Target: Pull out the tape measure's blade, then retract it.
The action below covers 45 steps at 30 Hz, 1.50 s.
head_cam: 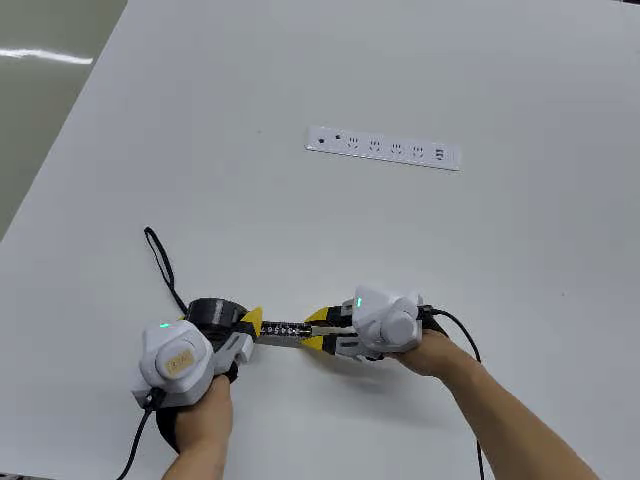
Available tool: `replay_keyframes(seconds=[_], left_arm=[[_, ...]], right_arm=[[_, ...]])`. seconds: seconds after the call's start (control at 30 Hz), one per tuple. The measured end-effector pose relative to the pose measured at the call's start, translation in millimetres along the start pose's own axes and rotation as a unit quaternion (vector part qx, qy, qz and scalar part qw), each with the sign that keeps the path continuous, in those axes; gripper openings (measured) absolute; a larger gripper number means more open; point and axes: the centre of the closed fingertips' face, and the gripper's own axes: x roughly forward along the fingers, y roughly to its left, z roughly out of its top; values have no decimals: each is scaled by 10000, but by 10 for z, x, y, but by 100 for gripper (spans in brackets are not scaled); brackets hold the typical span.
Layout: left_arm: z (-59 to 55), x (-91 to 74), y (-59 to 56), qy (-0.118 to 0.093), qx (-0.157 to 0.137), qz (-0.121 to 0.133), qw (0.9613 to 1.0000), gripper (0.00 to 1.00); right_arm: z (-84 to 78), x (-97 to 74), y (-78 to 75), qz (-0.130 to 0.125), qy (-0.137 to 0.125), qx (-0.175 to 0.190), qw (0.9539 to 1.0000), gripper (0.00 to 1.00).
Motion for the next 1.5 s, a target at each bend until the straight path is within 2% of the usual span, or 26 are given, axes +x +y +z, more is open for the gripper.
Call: replay_keyframes(seconds=[0.6,1.5], left_arm=[[5,6,8,5,-59,1,10000,64],[13,2,13,36,-154,-39,9999,64]], right_arm=[[78,101,-6,11,-41,-17,10000,12],[225,311,21,156,-101,-106,9998,12]])
